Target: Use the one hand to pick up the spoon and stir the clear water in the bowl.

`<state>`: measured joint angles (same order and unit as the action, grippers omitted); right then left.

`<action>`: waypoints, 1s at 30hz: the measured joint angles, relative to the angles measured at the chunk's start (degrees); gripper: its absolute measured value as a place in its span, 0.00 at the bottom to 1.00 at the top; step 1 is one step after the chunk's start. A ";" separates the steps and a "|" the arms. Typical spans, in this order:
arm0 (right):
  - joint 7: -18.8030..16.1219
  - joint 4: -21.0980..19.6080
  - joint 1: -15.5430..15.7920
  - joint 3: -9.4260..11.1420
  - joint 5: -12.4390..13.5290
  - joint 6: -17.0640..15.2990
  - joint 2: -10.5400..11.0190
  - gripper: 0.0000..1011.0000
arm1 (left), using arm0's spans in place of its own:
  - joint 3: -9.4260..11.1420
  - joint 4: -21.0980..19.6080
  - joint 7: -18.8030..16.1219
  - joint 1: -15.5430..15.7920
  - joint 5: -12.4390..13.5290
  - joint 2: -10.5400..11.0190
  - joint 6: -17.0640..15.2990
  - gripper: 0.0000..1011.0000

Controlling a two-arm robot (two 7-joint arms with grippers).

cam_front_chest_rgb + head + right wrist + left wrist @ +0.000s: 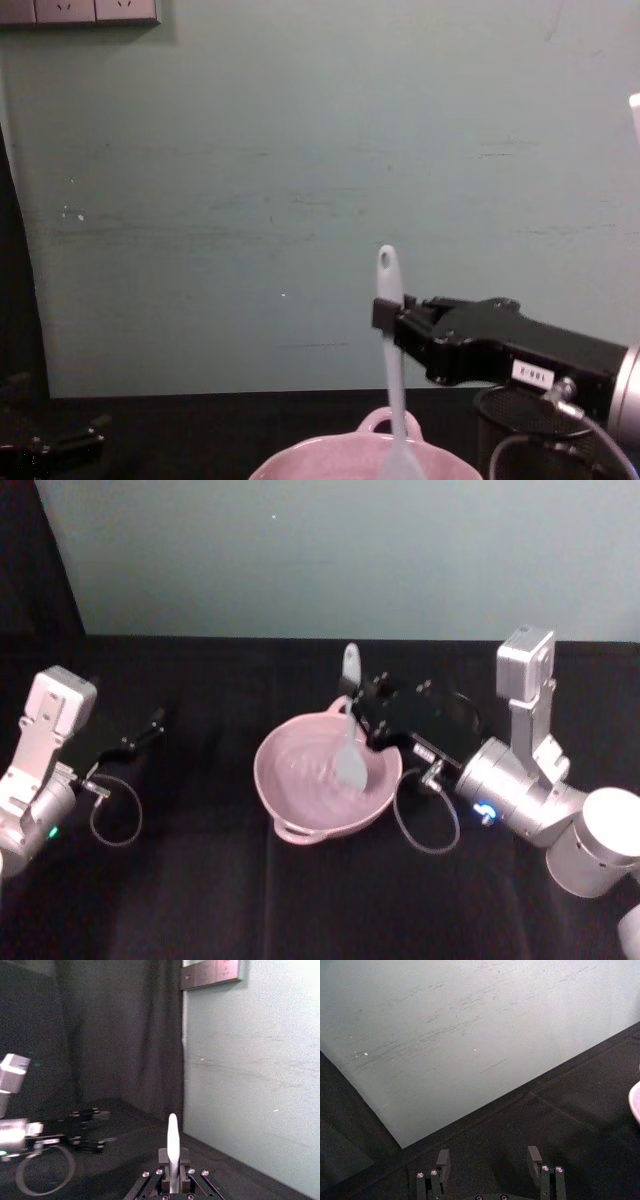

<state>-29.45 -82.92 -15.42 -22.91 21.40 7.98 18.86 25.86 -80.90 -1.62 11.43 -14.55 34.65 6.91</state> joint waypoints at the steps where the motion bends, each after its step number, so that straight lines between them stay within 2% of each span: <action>1: -0.33 -0.50 0.35 -0.19 0.37 -0.28 0.15 0.11 | 0.00 0.00 0.00 0.00 0.00 0.00 0.00 1.00; 5: -1.78 -1.84 1.00 -1.75 2.12 -1.13 0.04 0.11 | 0.00 0.00 0.00 0.00 0.00 0.00 0.00 1.00; 8: -2.08 -1.26 0.63 -2.87 2.17 -0.74 -0.71 0.11 | 0.00 0.00 0.00 0.00 0.00 0.00 0.00 1.00; 13: -1.67 3.45 -2.20 -5.30 0.61 1.46 -3.58 0.11 | 0.00 0.00 0.00 0.00 0.00 0.00 0.00 1.00; 16: -0.55 7.04 -4.26 -5.75 -0.77 2.94 -5.43 0.11 | 0.00 0.00 0.00 0.00 0.00 0.00 0.00 1.00; 21: 1.55 12.11 -7.14 -5.42 -2.90 5.08 -7.53 0.11 | 0.00 0.00 0.00 0.00 0.00 0.00 0.00 1.00; 24: 3.63 15.03 -8.84 -4.42 -5.04 6.45 -8.21 0.11 | 0.00 0.00 0.00 0.00 0.00 0.00 0.00 1.00; 27: 4.86 15.83 -9.45 -3.83 -6.42 6.78 -8.09 0.11 | 0.00 0.00 0.00 0.00 0.00 0.00 0.00 1.00; 30: 5.74 15.10 -9.21 -2.72 -7.51 6.48 -7.10 0.11 | -0.01 0.00 0.00 0.00 0.00 0.00 0.00 1.00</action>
<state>-23.70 -67.82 -24.62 -25.63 13.89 14.46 11.75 25.86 -80.90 -1.62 11.43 -14.55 34.65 6.91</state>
